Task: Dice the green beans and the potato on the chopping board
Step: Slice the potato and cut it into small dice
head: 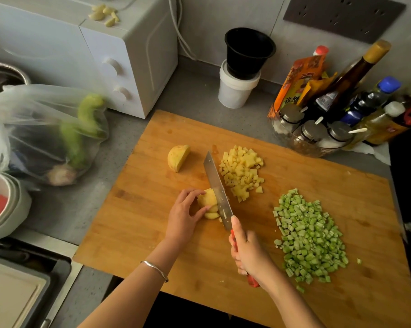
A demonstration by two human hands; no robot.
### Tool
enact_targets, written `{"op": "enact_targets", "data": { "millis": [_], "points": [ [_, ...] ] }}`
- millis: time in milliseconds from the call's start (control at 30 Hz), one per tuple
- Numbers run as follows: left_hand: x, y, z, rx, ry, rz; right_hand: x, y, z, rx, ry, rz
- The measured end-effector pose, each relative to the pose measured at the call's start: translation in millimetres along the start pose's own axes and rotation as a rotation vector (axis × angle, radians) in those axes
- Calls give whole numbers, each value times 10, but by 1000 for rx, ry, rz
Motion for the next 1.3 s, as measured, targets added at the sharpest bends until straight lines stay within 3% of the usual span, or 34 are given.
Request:
{"op": "enact_targets", "data": {
  "millis": [267, 400, 733, 1300],
  "points": [
    [17, 44, 1, -10, 14, -33, -45, 40, 176, 9, 90, -157],
    [-1, 24, 7, -3, 15, -22, 68, 65, 192, 31, 60, -14],
    [48, 23, -39, -40, 7, -23, 54, -125, -20, 188, 57, 71],
    [48, 20, -45, -41, 25, -18, -52, -166, -20, 192, 91, -66]
  ]
}}
Point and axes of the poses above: each hand's wrist, its own z-axis towards the middle knuckle, its own x-axis out of the back of the hand, y = z × x, the point moved 8 cm from there along z, towards the middle knuckle, and after that the axes turned 4 degrees about y, right-handed, at the moved point
